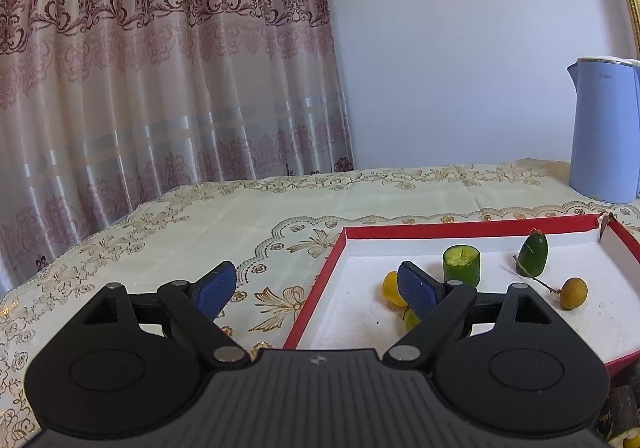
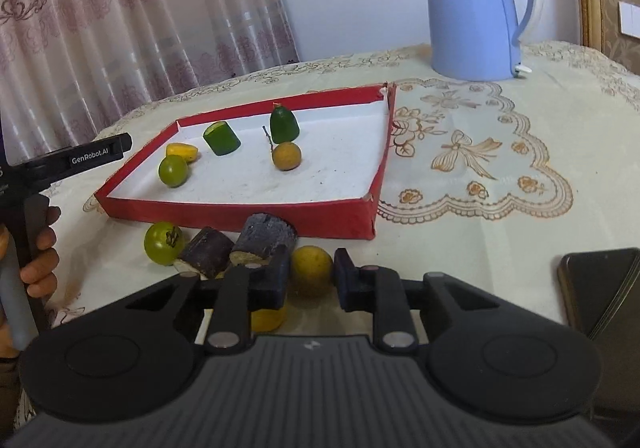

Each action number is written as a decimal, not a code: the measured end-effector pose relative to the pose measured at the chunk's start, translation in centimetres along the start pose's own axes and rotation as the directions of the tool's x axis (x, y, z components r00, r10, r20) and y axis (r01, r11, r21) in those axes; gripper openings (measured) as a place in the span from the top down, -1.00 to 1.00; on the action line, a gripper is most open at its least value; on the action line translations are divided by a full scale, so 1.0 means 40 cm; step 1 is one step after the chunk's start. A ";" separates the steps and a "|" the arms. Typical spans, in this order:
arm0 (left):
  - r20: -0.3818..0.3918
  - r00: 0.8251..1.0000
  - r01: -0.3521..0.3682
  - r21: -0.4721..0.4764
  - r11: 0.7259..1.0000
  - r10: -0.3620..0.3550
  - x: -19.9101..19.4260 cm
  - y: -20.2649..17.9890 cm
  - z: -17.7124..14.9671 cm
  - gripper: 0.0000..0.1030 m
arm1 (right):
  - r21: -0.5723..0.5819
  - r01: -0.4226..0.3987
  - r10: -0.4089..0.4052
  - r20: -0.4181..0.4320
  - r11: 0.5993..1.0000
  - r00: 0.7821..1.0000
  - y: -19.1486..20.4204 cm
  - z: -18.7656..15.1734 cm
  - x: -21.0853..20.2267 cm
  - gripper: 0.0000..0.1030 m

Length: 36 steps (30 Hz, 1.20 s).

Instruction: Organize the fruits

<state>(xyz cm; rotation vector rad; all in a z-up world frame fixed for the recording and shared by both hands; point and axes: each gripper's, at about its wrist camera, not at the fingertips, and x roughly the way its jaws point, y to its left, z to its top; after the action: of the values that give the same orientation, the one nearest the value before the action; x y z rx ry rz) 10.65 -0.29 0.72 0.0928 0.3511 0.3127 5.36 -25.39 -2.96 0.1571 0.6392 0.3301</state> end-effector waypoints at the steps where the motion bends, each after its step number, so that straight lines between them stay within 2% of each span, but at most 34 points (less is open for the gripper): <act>1: -0.003 1.000 0.000 -0.002 1.000 0.000 0.001 0.001 0.000 -0.71 | -0.002 0.004 -0.004 0.003 1.000 1.000 0.004 -0.001 0.001 0.55; 6: -0.008 1.000 0.008 -0.013 1.000 -0.008 0.002 0.005 -0.001 -0.71 | -0.011 0.013 -0.013 0.053 1.000 0.999 0.020 0.018 -0.016 0.56; 11: -0.010 1.000 0.011 -0.002 1.000 -0.011 0.004 0.002 -0.002 -0.71 | -0.065 0.055 -0.043 0.173 0.996 0.984 0.060 0.122 -0.004 0.54; 12: -0.012 1.000 0.010 -0.001 1.000 -0.010 0.005 0.003 -0.003 -0.71 | -0.069 0.071 -0.057 0.185 0.995 0.981 0.063 0.141 0.016 0.48; 13: -0.014 1.000 0.006 0.000 1.000 -0.006 0.007 0.004 -0.004 -0.71 | -0.059 0.107 -0.096 0.164 0.993 0.982 0.060 0.160 0.050 0.32; 14: -0.016 1.000 0.003 -0.001 1.000 -0.003 0.009 0.005 -0.004 -0.71 | -0.032 0.129 -0.123 0.146 0.991 0.982 0.055 0.165 0.069 0.26; 17: -0.032 0.999 0.000 -0.010 1.000 -0.001 0.017 0.010 -0.004 -0.71 | -0.007 0.079 -0.077 0.154 0.997 0.985 0.057 0.137 0.052 0.31; 23: -0.044 0.998 0.042 -0.028 0.999 -0.044 0.017 0.014 -0.002 -0.71 | 0.050 0.156 -0.164 0.211 0.986 0.964 0.053 0.019 -0.030 0.31; 26: -0.026 0.997 0.070 -0.022 0.997 -0.071 0.008 0.010 0.000 -0.71 | 0.113 0.148 -0.171 0.231 0.983 0.958 0.036 -0.007 -0.037 0.18; 28: -0.016 0.994 0.104 -0.017 0.994 -0.104 0.002 0.006 0.000 -0.71 | 0.116 0.136 -0.159 0.222 0.984 0.962 0.038 -0.015 -0.024 0.18; 30: -0.030 0.989 0.144 -0.002 0.990 -0.144 -0.013 0.002 -0.001 -0.71 | 0.089 0.146 -0.164 0.240 0.985 0.957 0.055 -0.027 -0.019 -0.03; 32: -0.026 0.984 0.176 0.009 0.984 -0.176 -0.054 0.003 -0.010 -0.71 | 0.074 0.166 -0.180 0.269 0.983 0.946 0.067 -0.031 -0.028 -0.51; 34: -0.011 0.979 0.206 0.038 0.978 -0.205 -0.097 -0.001 -0.023 -0.71 | 0.067 0.167 -0.180 0.304 0.984 0.935 0.072 -0.036 -0.040 -0.61; 36: 0.011 0.975 0.221 0.078 0.972 -0.222 -0.139 -0.012 -0.041 -0.71 | 0.059 0.166 -0.176 0.311 0.984 0.934 0.075 -0.034 -0.043 -0.64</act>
<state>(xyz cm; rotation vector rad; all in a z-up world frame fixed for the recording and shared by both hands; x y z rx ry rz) 5.27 -2.46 0.92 0.1305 0.3499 0.0771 2.47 -23.13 -2.34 0.1794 0.3375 0.1215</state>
